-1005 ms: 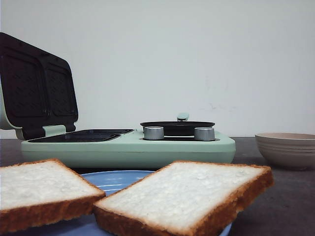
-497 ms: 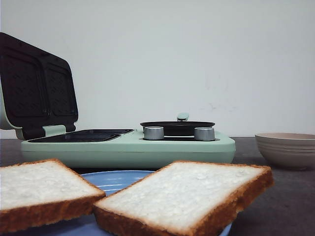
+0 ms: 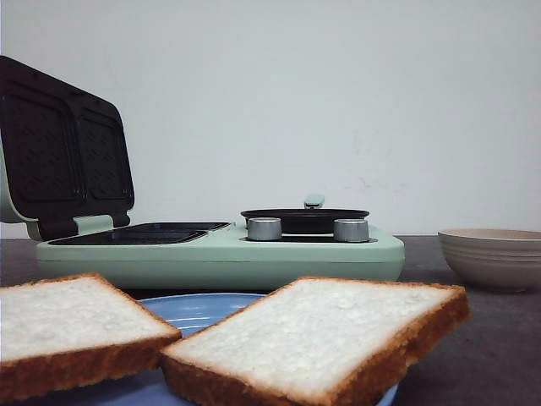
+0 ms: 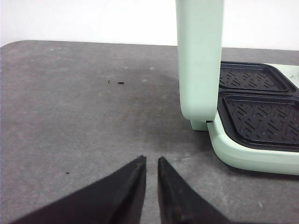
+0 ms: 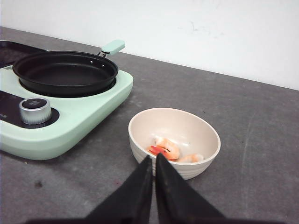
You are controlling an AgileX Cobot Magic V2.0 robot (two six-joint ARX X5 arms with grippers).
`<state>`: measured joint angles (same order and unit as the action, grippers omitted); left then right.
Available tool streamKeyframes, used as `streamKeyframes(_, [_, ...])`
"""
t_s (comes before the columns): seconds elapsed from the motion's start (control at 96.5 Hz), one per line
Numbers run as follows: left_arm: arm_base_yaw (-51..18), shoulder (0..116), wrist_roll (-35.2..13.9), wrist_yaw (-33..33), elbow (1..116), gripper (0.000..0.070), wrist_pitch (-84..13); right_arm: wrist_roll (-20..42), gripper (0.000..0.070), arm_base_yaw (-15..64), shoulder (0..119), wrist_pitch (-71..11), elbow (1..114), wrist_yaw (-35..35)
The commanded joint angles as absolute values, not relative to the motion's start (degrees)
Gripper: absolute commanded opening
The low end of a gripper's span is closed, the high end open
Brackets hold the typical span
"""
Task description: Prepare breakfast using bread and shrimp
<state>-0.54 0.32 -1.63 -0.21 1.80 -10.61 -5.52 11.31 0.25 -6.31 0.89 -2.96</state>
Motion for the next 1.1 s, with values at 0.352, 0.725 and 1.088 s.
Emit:
streamKeyframes(0.352, [-0.54, 0.27, -1.98, -0.19, 0.80, 0.0028, -10.74, -4.91, 0.0000, 11.49, 0.21, -5.56, 0.71, -3.09])
streamKeyframes(0.725, [-0.54, 0.27, -1.98, -0.19, 0.80, 0.0028, -10.74, -4.91, 0.0000, 11.49, 0.21, -5.56, 0.71, -3.05])
streamKeyframes(1.088, [-0.54, 0.27, -6.17, -0.03, 0.80, 0.0028, -10.63, -4.91, 0.0000, 11.49, 0.21, -5.58, 0.71, -3.05])
